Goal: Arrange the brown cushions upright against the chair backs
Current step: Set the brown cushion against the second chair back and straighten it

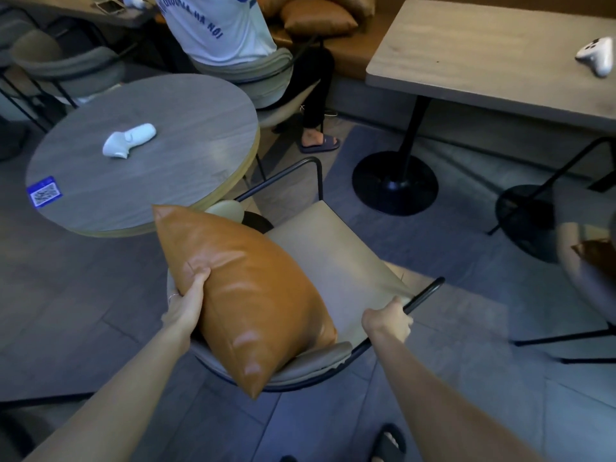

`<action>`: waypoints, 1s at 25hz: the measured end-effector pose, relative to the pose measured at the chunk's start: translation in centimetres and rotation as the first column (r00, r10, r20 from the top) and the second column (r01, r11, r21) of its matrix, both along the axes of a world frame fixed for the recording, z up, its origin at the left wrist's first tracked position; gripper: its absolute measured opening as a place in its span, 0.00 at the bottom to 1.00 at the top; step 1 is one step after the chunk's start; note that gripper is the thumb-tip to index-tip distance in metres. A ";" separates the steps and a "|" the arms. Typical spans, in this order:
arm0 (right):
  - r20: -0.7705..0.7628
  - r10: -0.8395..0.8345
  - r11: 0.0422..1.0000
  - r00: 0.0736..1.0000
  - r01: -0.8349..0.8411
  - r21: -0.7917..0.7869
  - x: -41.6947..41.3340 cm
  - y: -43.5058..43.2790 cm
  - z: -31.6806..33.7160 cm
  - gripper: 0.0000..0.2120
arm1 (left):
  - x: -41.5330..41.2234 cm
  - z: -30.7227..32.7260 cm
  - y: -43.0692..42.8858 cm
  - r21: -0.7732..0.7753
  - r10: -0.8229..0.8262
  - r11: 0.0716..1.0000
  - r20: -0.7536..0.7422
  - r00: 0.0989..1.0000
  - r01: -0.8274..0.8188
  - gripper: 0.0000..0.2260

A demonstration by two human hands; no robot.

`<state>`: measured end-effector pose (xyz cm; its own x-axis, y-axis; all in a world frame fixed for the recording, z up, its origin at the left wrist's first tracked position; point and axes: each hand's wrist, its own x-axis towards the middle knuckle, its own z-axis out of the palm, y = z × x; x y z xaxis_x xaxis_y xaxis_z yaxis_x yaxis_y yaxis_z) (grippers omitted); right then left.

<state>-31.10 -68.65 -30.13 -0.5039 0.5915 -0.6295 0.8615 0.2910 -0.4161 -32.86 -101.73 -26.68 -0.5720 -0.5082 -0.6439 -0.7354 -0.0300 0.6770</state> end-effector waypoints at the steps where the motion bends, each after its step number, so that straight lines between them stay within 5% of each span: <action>1: -0.022 0.016 1.000 1.000 -0.016 -0.002 -0.4 0.6 0.1 0.27 | -0.1 0.1 0.5 0.010 0.002 1.000 -0.005 1.000 -0.002 0.59; 10: -0.266 0.126 0.992 0.956 -0.114 0.060 -5.4 8.5 0.1 0.42 | -3.1 -0.2 9.6 -0.069 0.043 0.997 0.004 0.999 -0.042 0.59; 16: -0.256 0.091 0.995 0.962 -0.075 0.071 -8.1 12.2 0.1 0.34 | -5.9 -0.3 17.6 0.044 0.091 0.995 0.064 0.994 -0.093 0.74; 19: -0.279 0.238 0.952 0.930 -0.167 0.258 -9.2 13.7 0.8 0.29 | -7.4 0.1 21.8 0.158 0.091 0.982 0.090 0.992 -0.104 0.76; 25: -0.505 0.125 0.985 0.854 -0.045 0.167 -10.8 19.1 2.5 0.23 | -10.9 0.3 29.6 0.261 0.115 0.956 0.080 0.990 -0.132 0.73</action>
<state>-41.92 -49.58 -27.62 -0.7833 0.5950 -0.1799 0.5071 0.4442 -0.7386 -43.76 -72.15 -26.36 -0.4694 -0.3790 -0.7975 -0.7554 -0.2954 0.5849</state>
